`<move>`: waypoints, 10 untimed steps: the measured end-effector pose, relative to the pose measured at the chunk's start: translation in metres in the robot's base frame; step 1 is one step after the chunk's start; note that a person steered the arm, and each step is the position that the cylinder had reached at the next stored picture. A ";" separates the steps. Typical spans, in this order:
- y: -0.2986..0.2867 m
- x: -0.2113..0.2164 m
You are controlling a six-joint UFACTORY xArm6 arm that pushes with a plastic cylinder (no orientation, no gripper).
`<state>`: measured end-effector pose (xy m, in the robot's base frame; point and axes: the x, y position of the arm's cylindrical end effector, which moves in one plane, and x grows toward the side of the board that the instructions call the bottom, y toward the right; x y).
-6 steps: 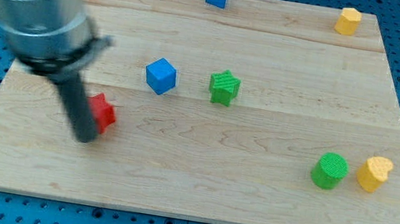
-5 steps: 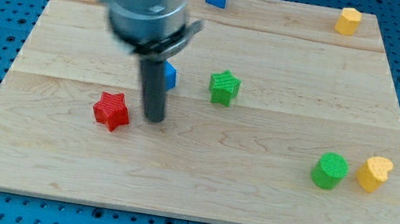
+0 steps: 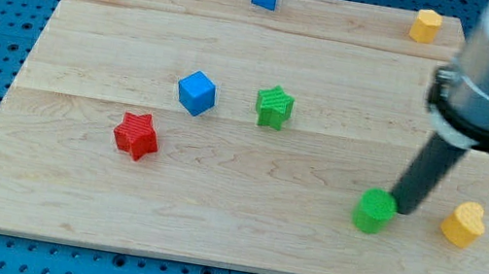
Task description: Place the green circle below the red star
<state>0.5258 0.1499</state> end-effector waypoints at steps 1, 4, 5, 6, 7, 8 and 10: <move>-0.048 0.015; -0.118 0.028; -0.140 0.014; -0.136 0.014; -0.145 0.013; -0.233 -0.017; -0.326 -0.033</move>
